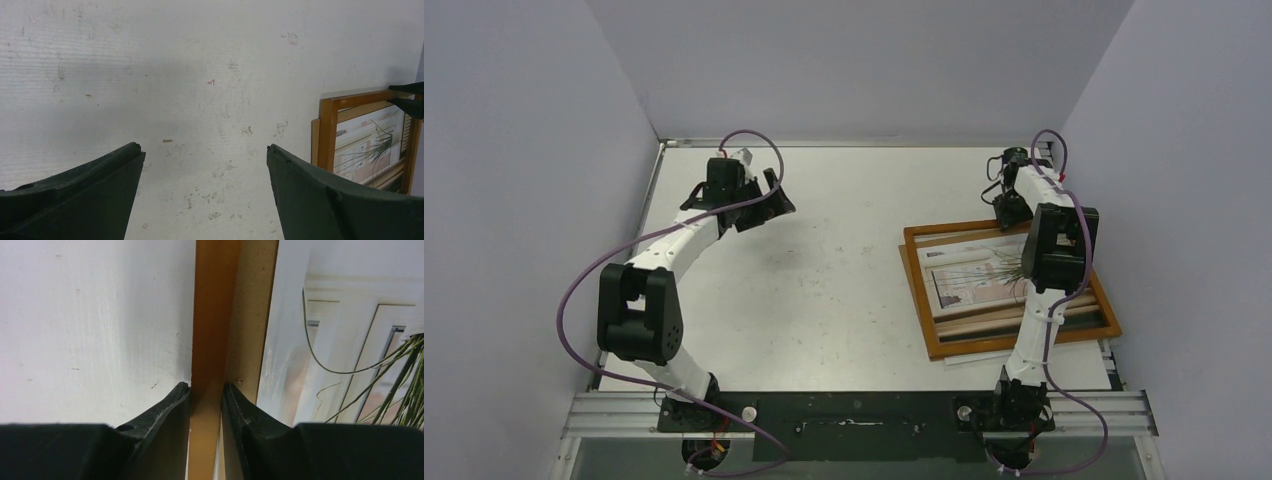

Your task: Put the photo into the frame

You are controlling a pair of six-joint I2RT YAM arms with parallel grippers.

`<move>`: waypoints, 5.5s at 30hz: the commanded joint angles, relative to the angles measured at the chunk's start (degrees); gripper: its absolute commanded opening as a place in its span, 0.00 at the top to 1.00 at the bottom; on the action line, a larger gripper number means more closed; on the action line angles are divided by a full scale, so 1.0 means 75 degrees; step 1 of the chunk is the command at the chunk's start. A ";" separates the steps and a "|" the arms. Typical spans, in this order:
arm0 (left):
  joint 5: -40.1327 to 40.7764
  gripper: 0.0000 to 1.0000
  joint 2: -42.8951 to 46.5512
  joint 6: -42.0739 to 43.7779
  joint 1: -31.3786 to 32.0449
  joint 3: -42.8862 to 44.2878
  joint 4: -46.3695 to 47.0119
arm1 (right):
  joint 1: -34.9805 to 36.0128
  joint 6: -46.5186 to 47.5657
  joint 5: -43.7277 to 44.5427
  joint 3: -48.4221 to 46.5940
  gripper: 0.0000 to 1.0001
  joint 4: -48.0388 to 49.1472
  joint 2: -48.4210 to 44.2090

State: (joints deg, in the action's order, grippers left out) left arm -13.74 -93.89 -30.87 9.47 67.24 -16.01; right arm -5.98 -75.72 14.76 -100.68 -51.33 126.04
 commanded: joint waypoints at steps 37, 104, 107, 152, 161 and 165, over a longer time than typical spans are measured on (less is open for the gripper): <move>-0.2633 0.19 -0.1137 0.0230 0.2780 -0.0372 0.4922 | 0.1798 -0.0052 -0.0576 0.1317 0.94 0.0333 -0.4127; -0.4057 1.00 0.1880 0.0870 0.2850 -0.1038 0.2650 | 0.3785 -0.1123 -0.1052 0.3355 0.61 0.2174 -0.6155; -0.4008 0.97 0.1963 0.0769 0.2850 -0.1099 0.2761 | 0.3865 -0.1160 -0.0867 0.3323 0.74 0.2094 -0.6211; 0.0335 0.03 0.3676 0.0136 -0.0671 0.2265 -0.3336 | 0.5528 0.0915 -0.4590 -0.0858 1.00 0.5195 -0.3533; -0.0455 0.09 0.2693 -0.0193 -0.1490 0.1391 -0.2776 | 0.5757 -0.1045 -0.6362 -0.1642 1.00 0.8282 -0.1974; -0.0358 0.11 0.2438 -0.0119 -0.1871 0.1313 -0.2752 | 0.5838 -0.2455 -0.6691 -0.1786 1.00 1.0050 -0.1154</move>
State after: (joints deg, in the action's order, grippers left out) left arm -14.57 -74.98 -31.11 -1.76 76.95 -39.83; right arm 37.17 -82.06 -30.09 -109.75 2.98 114.06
